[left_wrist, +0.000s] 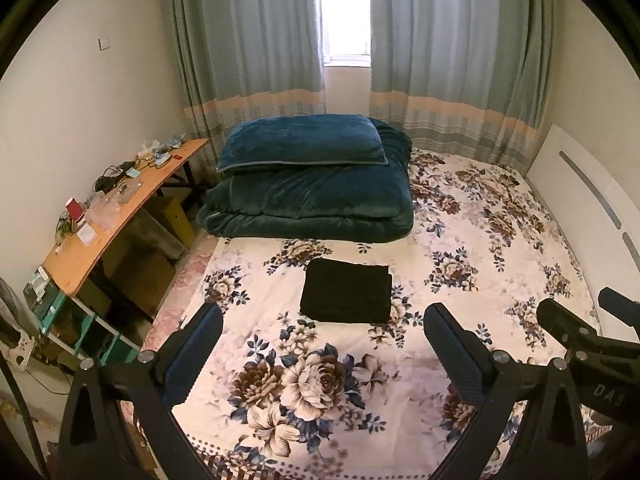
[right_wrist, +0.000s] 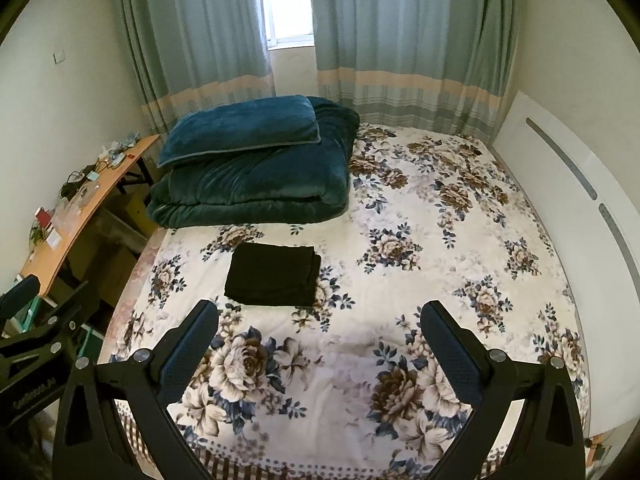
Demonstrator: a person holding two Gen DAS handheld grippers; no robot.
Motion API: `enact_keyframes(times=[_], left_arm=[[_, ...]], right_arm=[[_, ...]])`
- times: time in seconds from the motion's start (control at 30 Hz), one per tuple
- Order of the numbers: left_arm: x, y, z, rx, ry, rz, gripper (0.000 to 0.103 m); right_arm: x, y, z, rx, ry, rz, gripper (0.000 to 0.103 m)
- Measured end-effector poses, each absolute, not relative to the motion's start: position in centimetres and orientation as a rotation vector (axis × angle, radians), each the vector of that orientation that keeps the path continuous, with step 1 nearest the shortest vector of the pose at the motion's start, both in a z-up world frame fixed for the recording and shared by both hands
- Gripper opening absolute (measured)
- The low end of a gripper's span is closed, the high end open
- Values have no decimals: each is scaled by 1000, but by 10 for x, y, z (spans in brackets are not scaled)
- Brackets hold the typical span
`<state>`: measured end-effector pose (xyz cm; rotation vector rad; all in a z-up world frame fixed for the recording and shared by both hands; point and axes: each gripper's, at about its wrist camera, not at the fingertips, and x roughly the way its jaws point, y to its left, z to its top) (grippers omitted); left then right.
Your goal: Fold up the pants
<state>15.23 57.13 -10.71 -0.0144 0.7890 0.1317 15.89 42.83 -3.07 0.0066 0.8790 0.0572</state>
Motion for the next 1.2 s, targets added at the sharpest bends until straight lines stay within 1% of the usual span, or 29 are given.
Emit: enact_keyframes(times=[1.2], left_arm=[[148, 578, -109, -18, 794, 154, 103]], right_arm=[[159, 434, -30, 3, 884, 68, 103]])
